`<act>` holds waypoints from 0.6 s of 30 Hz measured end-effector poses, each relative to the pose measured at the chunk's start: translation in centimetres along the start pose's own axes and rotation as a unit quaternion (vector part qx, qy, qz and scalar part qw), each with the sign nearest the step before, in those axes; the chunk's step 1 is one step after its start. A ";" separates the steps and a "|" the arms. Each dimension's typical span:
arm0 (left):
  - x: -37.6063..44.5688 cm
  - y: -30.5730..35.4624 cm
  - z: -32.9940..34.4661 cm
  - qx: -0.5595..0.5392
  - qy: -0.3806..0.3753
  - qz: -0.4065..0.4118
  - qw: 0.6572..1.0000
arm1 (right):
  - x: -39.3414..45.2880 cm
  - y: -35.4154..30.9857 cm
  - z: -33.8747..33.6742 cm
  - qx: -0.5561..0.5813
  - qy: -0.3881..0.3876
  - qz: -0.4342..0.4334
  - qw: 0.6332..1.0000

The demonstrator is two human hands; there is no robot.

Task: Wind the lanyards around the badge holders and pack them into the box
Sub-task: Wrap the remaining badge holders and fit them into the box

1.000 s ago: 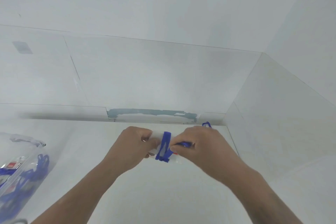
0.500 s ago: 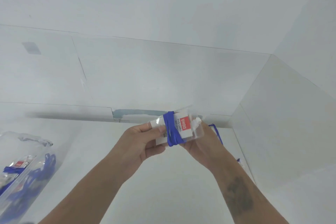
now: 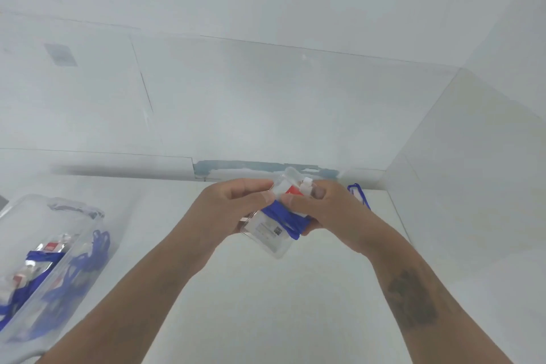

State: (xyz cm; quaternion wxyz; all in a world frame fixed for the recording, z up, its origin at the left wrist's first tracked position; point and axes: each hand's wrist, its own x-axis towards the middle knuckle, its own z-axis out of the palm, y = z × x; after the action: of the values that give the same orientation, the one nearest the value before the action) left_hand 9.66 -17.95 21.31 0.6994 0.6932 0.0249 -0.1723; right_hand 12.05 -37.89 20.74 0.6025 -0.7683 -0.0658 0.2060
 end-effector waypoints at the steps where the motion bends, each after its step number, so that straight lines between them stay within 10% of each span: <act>1: -0.2 -0.2 -0.4 0.020 -0.006 0.008 1.000 | -0.1 0.0 0.4 -0.014 -0.008 0.004 1.000; 9: -0.7 -2.9 -2.5 0.071 -0.020 -0.020 0.997 | -0.5 1.7 3.0 -0.078 0.039 0.008 0.996; 18: 0.0 -3.2 -1.0 -0.047 0.137 0.013 0.989 | -0.6 2.6 2.2 0.053 0.164 -0.058 0.983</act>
State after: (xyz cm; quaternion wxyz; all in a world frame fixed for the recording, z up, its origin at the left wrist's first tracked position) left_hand 9.03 -16.90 18.17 0.7231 0.6772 0.1192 -0.0654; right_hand 10.25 -36.83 18.03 0.6563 -0.7531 -0.0001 0.0452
